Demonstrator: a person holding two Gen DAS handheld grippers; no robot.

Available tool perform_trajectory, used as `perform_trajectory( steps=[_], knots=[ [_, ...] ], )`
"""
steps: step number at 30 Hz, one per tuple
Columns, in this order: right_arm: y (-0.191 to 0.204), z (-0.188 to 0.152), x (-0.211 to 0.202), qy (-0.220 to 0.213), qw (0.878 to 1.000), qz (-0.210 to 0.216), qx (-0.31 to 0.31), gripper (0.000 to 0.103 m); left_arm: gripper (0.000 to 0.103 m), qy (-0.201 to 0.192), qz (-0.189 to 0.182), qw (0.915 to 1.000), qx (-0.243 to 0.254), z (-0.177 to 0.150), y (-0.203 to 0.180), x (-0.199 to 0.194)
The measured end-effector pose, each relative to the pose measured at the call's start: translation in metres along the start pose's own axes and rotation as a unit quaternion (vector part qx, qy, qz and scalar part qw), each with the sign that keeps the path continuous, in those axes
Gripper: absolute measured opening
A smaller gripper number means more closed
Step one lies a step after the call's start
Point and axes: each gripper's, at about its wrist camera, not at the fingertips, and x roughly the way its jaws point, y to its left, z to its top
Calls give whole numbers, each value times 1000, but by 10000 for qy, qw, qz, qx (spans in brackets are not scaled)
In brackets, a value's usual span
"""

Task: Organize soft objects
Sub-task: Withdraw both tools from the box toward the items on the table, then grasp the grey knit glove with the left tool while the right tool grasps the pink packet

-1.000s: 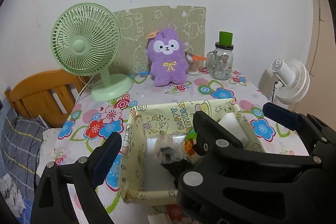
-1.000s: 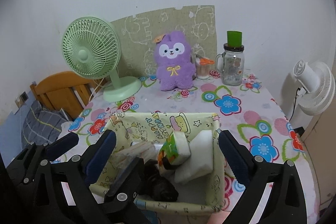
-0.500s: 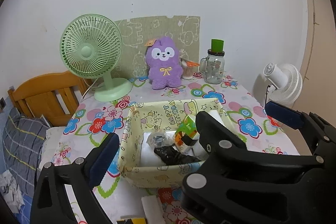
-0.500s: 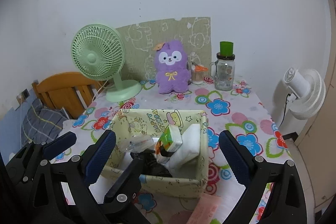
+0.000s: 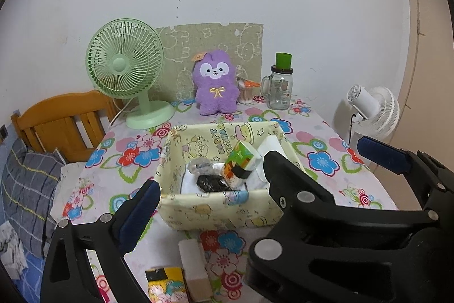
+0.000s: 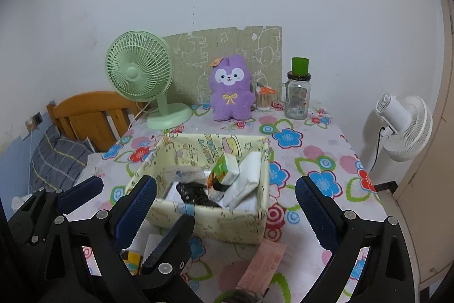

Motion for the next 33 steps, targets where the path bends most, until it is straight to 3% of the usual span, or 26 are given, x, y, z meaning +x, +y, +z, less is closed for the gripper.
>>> perform_trajectory(
  steps=[13,33],
  knots=[
    [-7,-36,-17,-56,10000,26,14,100,100,56,-68,9999,-102,-34,-11,-10],
    [-40,-92,-17,89,9993,-327,136,100,100,396,-255,9989,-22,-81,-44,6]
  ],
)
